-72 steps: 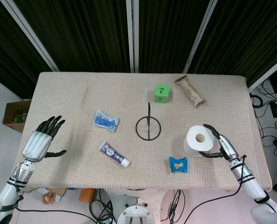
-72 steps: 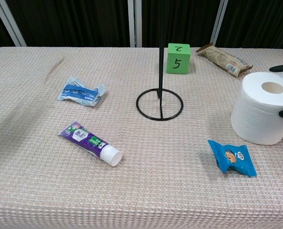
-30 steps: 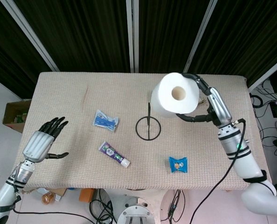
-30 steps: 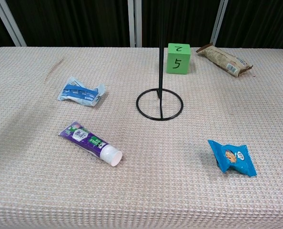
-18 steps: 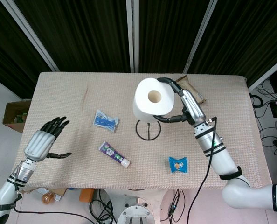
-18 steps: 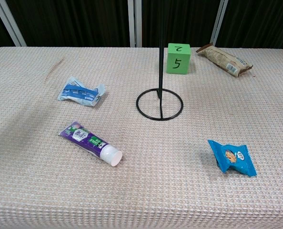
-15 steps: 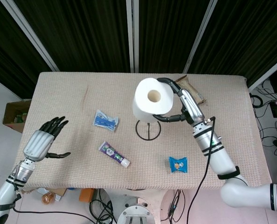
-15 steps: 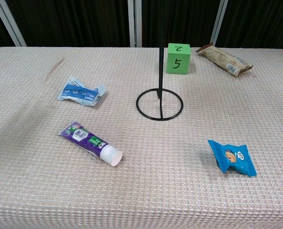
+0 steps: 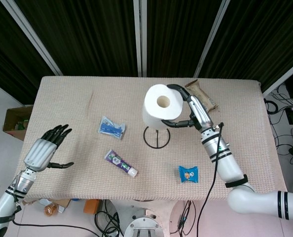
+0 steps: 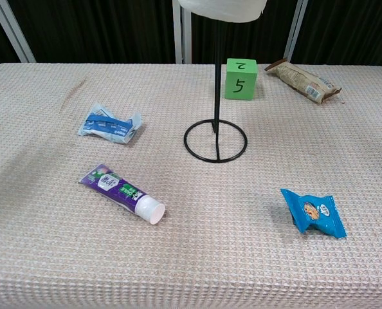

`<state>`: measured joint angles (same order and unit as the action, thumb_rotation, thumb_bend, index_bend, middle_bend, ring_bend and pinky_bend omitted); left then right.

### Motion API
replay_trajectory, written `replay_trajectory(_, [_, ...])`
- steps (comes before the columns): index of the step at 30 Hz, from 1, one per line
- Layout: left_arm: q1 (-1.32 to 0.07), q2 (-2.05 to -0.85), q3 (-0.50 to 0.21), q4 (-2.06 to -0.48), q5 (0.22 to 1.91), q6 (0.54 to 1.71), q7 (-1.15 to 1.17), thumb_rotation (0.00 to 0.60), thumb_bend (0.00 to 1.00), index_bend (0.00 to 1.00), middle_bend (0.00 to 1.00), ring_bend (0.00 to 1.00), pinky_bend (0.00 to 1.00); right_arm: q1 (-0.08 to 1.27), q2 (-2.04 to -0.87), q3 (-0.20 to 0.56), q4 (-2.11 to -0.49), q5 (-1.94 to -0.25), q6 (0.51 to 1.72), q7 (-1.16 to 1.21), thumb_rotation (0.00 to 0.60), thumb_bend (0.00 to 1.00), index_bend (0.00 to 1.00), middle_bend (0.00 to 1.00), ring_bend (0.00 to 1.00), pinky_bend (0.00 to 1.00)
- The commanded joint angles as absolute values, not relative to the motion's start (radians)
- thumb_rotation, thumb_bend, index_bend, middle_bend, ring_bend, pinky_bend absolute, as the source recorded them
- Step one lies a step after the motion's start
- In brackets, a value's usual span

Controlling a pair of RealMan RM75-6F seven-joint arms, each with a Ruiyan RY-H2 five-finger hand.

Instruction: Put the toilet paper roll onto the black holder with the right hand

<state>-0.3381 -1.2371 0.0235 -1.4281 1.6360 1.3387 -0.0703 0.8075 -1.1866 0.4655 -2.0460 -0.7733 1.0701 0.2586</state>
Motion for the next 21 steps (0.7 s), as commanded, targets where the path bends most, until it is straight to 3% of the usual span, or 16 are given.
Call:
replay_trajectory(1, [-0.338, -1.237, 0.024, -1.424, 1.637, 1.339, -0.073, 0.331, 0.07, 0.00, 0.02, 0.03, 0.18, 0.807, -1.200, 0.461, -2.034, -0.777, 1.071, 0.254, 0.600, 0.26, 0.34, 0.43, 0.36, 0.39])
replay_trajectory(21, [-0.323, -1.242, 0.016, -1.381, 1.630, 1.372, -0.120, 0.330, 0.07, 0.00, 0.02, 0.03, 0.18, 0.765, -1.347, 0.403, -1.879, -0.834, 1.057, 0.286, 0.600, 0.26, 0.32, 0.40, 0.36, 0.38])
